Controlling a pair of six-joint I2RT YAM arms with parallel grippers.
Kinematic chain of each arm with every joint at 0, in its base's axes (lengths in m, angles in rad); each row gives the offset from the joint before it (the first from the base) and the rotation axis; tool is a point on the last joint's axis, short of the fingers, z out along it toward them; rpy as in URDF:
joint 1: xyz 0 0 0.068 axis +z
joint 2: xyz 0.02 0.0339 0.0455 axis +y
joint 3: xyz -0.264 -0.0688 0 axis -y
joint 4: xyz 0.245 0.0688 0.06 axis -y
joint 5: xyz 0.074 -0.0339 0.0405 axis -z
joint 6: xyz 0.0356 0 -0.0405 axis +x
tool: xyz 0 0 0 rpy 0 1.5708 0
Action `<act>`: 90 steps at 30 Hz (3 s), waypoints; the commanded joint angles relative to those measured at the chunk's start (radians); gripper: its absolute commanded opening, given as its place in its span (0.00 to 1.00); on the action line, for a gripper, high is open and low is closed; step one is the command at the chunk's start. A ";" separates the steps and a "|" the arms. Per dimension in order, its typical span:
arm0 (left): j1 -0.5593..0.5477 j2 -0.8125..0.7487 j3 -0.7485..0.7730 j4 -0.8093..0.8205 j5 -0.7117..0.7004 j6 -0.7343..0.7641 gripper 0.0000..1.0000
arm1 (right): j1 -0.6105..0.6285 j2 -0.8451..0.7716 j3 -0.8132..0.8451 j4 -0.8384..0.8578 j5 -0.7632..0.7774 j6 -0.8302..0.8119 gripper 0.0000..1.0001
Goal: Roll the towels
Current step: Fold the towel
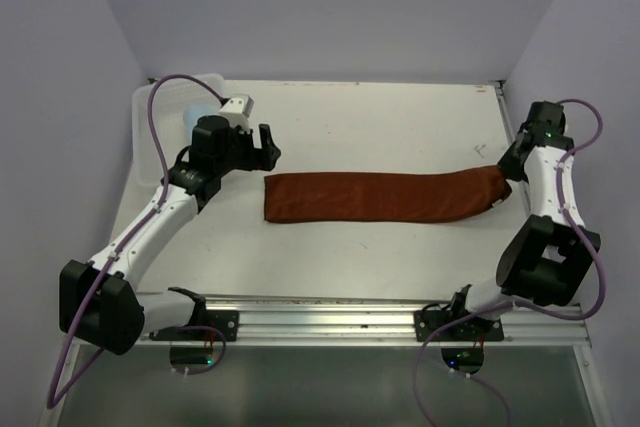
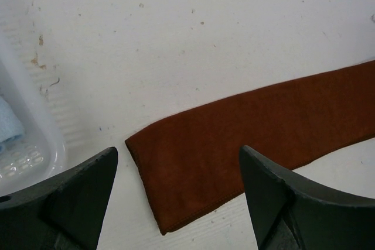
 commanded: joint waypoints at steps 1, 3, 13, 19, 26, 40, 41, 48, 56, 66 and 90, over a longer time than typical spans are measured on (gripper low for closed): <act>-0.006 -0.007 -0.019 0.025 0.022 0.014 0.88 | 0.029 -0.048 0.053 -0.003 -0.069 -0.034 0.00; -0.006 -0.007 -0.020 0.027 0.021 0.014 0.88 | 0.093 -0.031 0.099 -0.038 -0.042 -0.063 0.00; -0.012 -0.016 -0.022 0.028 0.018 0.014 0.88 | 0.353 0.036 0.266 -0.110 -0.032 -0.063 0.00; -0.012 -0.022 -0.020 0.022 -0.002 0.017 0.88 | 0.553 0.104 0.329 -0.107 -0.048 0.015 0.00; -0.012 -0.048 -0.025 0.019 -0.051 0.017 0.90 | 0.743 0.193 0.392 -0.090 -0.077 0.110 0.00; -0.012 -0.078 -0.037 0.021 -0.084 0.016 0.92 | 0.989 0.374 0.621 -0.106 -0.103 0.193 0.00; -0.013 -0.079 -0.037 0.021 -0.087 0.016 0.92 | 1.003 0.401 0.636 -0.116 -0.106 0.198 0.00; -0.012 -0.082 -0.040 0.024 -0.087 0.016 0.93 | 1.058 0.475 0.690 -0.077 -0.153 0.247 0.00; -0.012 -0.079 -0.040 0.025 -0.085 0.014 0.93 | 1.106 0.546 0.809 -0.126 -0.183 0.279 0.00; -0.012 -0.079 -0.037 0.019 -0.082 0.009 0.93 | 1.129 0.535 0.797 -0.103 -0.208 0.305 0.00; -0.012 -0.087 -0.039 0.016 -0.090 0.011 0.93 | 1.161 0.699 0.760 0.113 -0.360 0.434 0.00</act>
